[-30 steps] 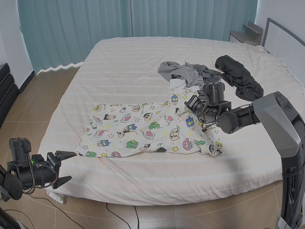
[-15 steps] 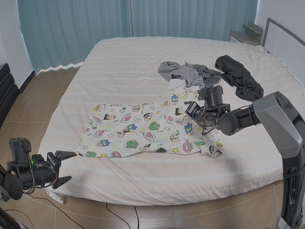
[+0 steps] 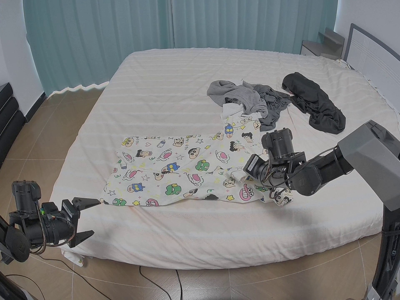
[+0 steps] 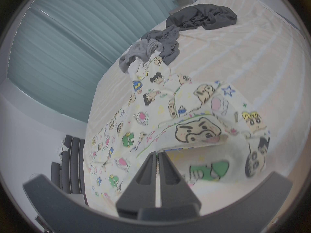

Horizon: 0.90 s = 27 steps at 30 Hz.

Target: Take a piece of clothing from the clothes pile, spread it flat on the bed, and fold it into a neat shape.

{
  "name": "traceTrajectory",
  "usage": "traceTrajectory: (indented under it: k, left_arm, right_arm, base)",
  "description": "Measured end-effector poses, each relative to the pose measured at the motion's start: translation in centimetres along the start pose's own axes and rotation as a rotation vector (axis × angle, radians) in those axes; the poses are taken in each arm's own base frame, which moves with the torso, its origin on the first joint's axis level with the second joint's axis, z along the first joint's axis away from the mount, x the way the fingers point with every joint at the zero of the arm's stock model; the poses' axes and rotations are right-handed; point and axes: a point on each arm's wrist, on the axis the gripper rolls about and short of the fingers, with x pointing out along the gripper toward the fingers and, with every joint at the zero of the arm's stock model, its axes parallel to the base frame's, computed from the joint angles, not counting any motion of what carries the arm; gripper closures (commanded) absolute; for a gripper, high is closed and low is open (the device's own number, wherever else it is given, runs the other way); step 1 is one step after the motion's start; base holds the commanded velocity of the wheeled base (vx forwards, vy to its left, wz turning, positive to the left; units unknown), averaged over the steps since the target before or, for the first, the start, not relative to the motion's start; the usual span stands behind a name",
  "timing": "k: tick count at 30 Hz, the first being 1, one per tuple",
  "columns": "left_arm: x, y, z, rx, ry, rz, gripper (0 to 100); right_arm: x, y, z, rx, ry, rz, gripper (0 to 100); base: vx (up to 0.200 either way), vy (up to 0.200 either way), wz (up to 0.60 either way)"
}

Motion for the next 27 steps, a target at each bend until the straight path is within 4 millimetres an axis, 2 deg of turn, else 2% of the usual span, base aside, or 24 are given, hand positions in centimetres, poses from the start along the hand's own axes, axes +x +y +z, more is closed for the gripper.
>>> traceTrajectory:
  k: [6, 10, 21, 22, 27]
  left_arm:
    - [0.0, 0.0, 0.0, 0.0, 0.0, 0.0, 0]
    - [0.0, 0.0, 0.0, 0.0, 0.0, 0.0, 0]
    - [0.0, 0.1, -0.1, -0.001, 0.001, 0.002, 0]
    - [0.0, 0.1, -0.1, -0.001, 0.001, 0.002, 0]
    - [0.0, 0.1, -0.1, -0.002, 0.001, 0.002, 0]
  right_arm:
    - [-1.7, 0.3, -1.5, -0.013, 0.033, -0.001, 100]
    - [-2.1, -0.3, -2.6, -0.001, 0.058, -0.017, 100]
    - [-1.0, -2.3, -5.1, 0.001, 0.099, -0.051, 100]
    - [-0.9, -2.4, -5.3, 0.005, 0.102, -0.054, 0]
    - [-0.8, -2.6, -5.9, 0.022, 0.118, -0.062, 0]
  base:
    - [0.0, 0.0, 0.0]
    - [0.0, 0.0, 0.0]
    - [0.0, 0.0, 0.0]
    - [0.0, 0.0, 0.0]
    - [0.0, 0.0, 0.0]
